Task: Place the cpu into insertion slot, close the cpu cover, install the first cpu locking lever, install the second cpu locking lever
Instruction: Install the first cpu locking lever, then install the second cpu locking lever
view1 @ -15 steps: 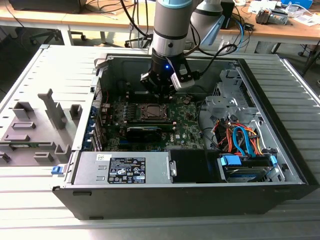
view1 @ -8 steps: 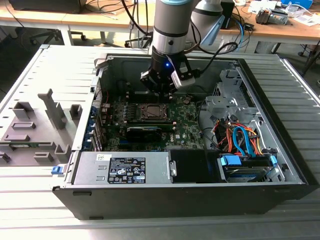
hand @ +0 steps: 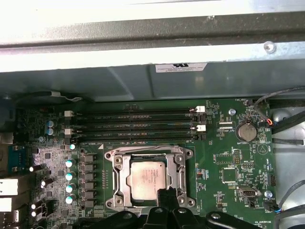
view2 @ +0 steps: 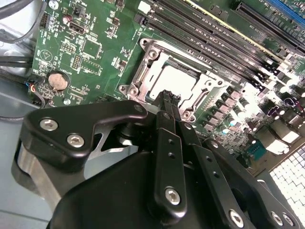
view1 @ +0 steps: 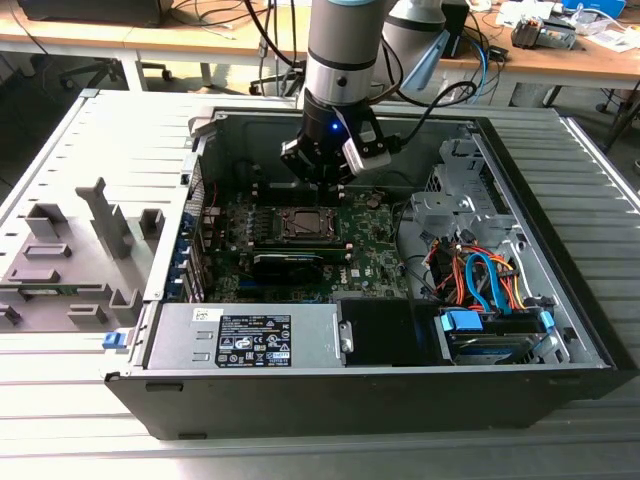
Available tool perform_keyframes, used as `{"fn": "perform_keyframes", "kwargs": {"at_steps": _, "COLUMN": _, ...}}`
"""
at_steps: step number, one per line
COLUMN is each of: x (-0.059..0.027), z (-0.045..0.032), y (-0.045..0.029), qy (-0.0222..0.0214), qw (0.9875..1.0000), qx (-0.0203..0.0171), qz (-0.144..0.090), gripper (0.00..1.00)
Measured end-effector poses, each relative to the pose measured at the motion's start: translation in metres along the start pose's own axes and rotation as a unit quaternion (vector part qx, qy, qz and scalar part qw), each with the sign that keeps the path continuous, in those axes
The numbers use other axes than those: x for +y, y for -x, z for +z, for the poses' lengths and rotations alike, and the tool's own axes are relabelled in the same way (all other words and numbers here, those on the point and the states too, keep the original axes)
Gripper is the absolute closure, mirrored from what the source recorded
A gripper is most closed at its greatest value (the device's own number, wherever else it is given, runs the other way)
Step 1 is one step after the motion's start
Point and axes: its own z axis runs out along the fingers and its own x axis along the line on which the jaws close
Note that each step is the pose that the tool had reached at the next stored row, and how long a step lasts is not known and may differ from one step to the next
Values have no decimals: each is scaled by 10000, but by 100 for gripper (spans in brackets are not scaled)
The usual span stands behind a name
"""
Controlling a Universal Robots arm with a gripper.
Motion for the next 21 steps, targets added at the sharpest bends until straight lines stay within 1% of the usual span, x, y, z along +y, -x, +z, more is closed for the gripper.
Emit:
{"fn": "perform_keyframes", "kwargs": {"at_steps": 9, "x": -1, "z": -2, "y": 0, "qy": -1, "qw": 10000, "qx": 0, "qz": 0, "gripper": 89}}
{"fn": "perform_keyframes", "kwargs": {"at_steps": 16, "x": -49, "z": -3, "y": 2, "qy": 0, "qw": 10000, "qx": 0, "qz": 0, "gripper": 89}}
{"fn": "perform_keyframes", "kwargs": {"at_steps": 21, "x": -63, "z": -3, "y": 2, "qy": 0, "qw": 10000, "qx": 0, "qz": 0, "gripper": 89}}
